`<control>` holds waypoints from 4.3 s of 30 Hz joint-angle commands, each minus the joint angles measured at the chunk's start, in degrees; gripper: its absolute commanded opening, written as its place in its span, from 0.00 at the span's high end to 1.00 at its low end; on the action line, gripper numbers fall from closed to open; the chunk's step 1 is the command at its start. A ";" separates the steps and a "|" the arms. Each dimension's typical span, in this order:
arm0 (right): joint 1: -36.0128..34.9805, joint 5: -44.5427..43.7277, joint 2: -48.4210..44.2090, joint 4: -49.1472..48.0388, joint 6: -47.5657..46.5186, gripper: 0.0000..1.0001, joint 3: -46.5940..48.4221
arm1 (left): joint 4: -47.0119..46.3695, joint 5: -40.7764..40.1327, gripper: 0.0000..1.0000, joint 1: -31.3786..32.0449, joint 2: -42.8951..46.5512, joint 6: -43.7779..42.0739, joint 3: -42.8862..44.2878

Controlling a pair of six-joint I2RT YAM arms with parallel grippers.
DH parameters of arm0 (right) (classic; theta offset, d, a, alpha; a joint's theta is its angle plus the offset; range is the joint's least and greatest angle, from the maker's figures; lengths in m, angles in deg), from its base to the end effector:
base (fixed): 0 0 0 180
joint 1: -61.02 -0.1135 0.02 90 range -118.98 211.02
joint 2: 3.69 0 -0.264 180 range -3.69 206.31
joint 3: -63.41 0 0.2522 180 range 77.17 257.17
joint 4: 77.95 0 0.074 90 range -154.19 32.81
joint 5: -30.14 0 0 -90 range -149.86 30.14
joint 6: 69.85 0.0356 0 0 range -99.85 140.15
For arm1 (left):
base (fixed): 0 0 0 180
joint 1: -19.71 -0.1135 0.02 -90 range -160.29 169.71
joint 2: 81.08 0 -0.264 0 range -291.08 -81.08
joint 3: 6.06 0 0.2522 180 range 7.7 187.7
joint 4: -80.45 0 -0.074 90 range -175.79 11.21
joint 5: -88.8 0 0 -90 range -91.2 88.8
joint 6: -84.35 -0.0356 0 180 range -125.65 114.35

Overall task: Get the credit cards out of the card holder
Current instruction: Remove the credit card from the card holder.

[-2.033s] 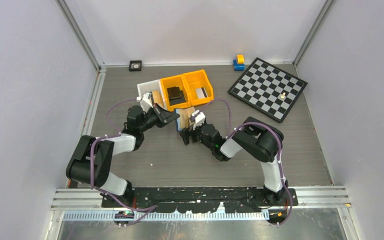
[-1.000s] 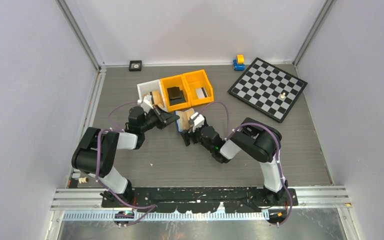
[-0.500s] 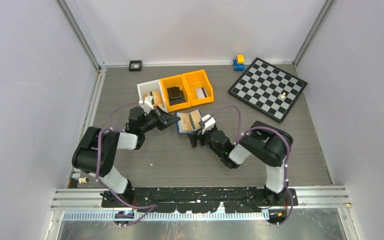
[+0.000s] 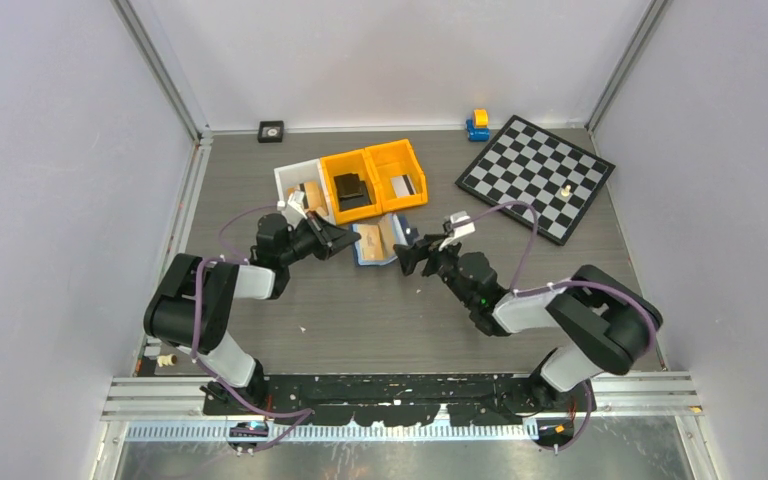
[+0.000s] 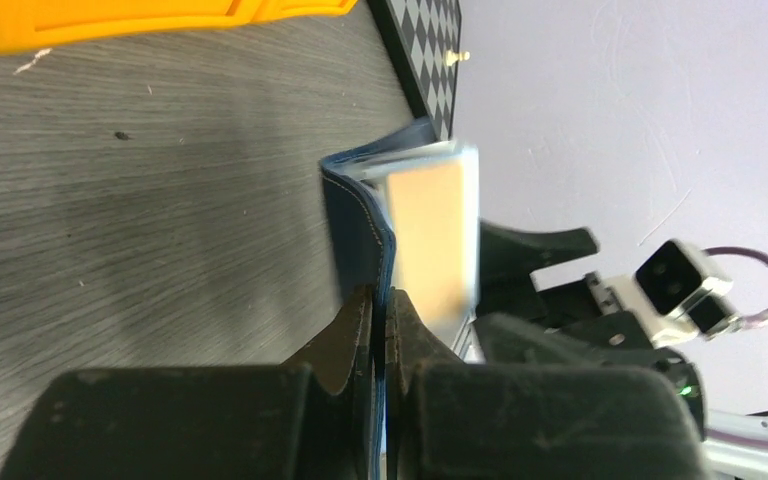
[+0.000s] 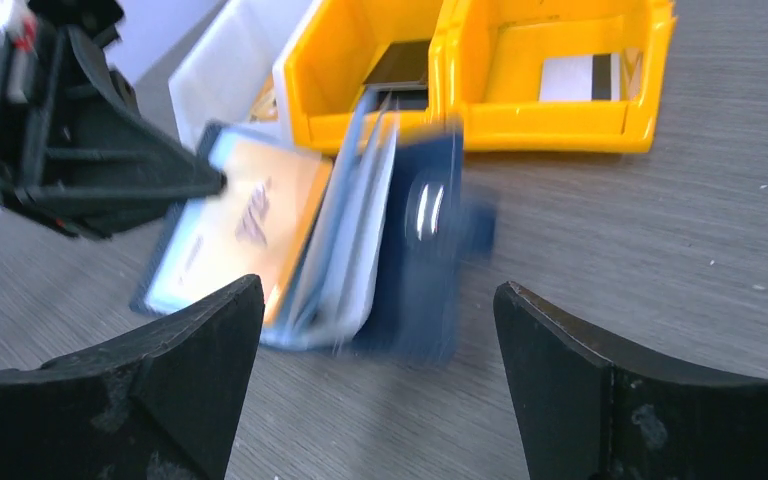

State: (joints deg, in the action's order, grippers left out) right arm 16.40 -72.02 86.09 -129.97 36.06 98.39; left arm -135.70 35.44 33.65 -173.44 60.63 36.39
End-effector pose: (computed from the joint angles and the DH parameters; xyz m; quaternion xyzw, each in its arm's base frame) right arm 0.1996 0.1864 0.1661 -0.1077 0.7156 0.2794 0.6310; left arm 0.2792 -0.0912 0.1599 -0.1552 0.7559 -0.5667 0.2889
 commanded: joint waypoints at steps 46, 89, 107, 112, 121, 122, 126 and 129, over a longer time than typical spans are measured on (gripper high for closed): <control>14.05 44.76 4.29 15.24 39.46 0.66 19.17 | -29.15 10.26 1.00 0.53 -3.30 16.83 -1.56; 17.90 45.27 3.11 1.80 47.69 1.00 13.76 | -4.05 6.64 0.72 1.31 8.25 2.10 -1.01; 16.00 49.73 8.02 7.85 47.82 0.99 19.39 | -2.87 6.67 0.79 1.36 8.95 1.45 -0.76; 15.45 49.99 8.22 8.65 47.53 0.99 19.95 | -2.82 6.64 0.86 1.36 8.94 1.42 -0.85; 15.57 50.11 8.11 5.16 48.57 0.76 18.82 | -1.25 5.26 1.00 1.27 11.34 0.25 -1.54; 15.53 50.18 8.10 4.69 48.80 0.80 18.85 | -1.24 5.23 1.00 1.19 11.46 0.25 -1.57; 15.58 50.47 8.20 2.82 49.80 0.87 18.50 | -1.81 5.05 1.00 0.64 11.76 0.72 -2.02; 15.92 50.38 8.20 1.63 50.45 0.92 18.07 | -3.29 5.11 1.00 0.04 11.56 1.68 -2.53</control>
State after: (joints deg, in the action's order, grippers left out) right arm 32.27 -23.04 94.35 -122.17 85.01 116.29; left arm -136.07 41.19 34.54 -163.45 62.01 34.62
